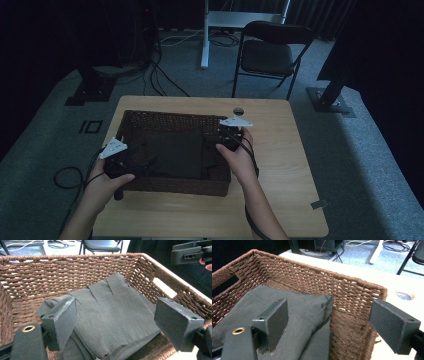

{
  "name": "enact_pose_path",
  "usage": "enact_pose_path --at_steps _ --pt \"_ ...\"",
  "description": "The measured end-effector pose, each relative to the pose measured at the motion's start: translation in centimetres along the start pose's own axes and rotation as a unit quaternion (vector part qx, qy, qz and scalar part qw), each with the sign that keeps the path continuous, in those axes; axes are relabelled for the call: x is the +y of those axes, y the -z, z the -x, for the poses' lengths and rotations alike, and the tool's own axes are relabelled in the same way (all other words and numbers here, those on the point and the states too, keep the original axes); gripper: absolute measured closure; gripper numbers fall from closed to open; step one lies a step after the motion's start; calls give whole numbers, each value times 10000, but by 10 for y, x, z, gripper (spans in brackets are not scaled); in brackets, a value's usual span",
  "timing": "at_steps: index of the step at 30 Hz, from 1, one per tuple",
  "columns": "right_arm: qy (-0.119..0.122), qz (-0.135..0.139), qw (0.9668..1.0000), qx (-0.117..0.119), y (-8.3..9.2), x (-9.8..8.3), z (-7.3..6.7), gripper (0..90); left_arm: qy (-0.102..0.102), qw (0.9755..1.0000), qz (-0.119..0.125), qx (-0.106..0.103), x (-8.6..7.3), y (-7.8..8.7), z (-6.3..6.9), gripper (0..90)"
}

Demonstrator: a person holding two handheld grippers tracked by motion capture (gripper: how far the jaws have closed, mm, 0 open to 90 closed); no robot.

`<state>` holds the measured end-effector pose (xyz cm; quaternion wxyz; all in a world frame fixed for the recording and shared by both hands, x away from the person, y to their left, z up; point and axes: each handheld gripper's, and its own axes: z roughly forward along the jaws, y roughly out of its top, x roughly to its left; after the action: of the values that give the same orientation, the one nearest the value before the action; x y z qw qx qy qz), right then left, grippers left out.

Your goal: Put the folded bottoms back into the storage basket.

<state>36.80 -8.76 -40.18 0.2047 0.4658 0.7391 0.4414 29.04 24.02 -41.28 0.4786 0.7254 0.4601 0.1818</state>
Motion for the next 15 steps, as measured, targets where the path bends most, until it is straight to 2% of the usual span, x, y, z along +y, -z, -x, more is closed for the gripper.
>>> enact_pose_path --at_steps 6,11,15 --pt "48 37 9999 -110 9 -5 10 146 29 9999 79 60 -5 6 1 193" --pt "13 93 9999 -122 18 -11 18 146 78 9999 101 22 -11 10 0 193" --pt "-8 150 9997 -182 26 -16 26 146 44 9999 128 26 -14 15 3 193"
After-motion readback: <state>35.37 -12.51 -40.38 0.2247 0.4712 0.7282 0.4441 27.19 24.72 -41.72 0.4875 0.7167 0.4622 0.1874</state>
